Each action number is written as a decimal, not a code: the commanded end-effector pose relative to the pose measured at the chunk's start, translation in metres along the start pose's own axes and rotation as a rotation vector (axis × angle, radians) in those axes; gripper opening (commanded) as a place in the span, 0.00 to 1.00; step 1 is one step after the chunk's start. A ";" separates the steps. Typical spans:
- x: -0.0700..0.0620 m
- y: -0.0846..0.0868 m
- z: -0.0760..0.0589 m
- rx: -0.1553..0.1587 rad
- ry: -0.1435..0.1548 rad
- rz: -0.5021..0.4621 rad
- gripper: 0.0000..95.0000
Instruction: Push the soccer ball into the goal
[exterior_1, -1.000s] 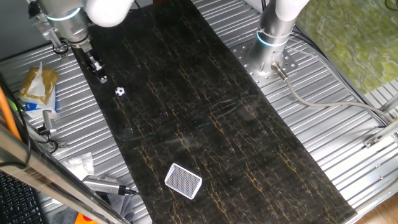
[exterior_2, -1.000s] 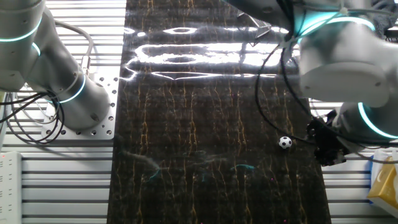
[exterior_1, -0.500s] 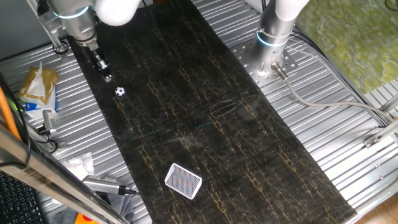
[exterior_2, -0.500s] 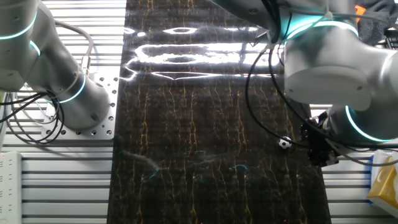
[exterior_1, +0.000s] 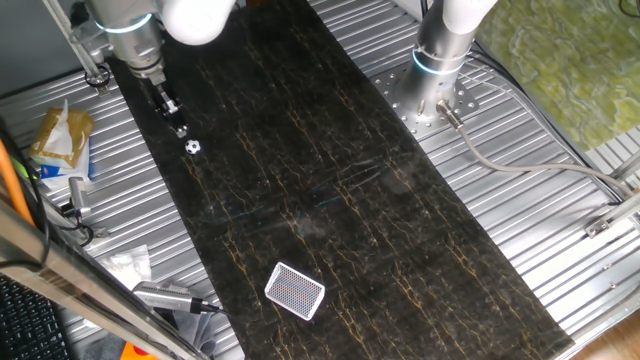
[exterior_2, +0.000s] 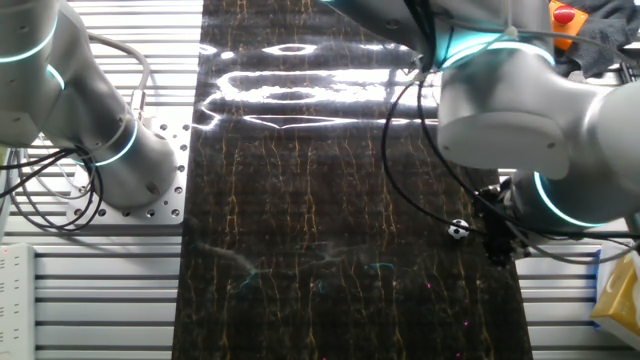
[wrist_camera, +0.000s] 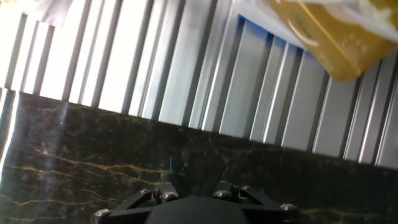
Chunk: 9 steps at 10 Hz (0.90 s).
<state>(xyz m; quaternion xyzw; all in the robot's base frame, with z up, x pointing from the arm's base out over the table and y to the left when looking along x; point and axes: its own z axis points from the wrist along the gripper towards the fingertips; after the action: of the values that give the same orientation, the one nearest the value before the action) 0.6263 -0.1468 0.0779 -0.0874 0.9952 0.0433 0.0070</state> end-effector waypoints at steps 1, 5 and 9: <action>-0.001 0.003 0.003 -0.002 -0.003 0.010 0.60; -0.001 0.008 0.008 -0.022 -0.014 0.025 0.60; -0.004 0.018 0.021 -0.017 -0.032 0.037 0.60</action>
<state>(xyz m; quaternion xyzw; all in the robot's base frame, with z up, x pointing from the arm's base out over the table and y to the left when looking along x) 0.6271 -0.1248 0.0574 -0.0682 0.9960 0.0538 0.0223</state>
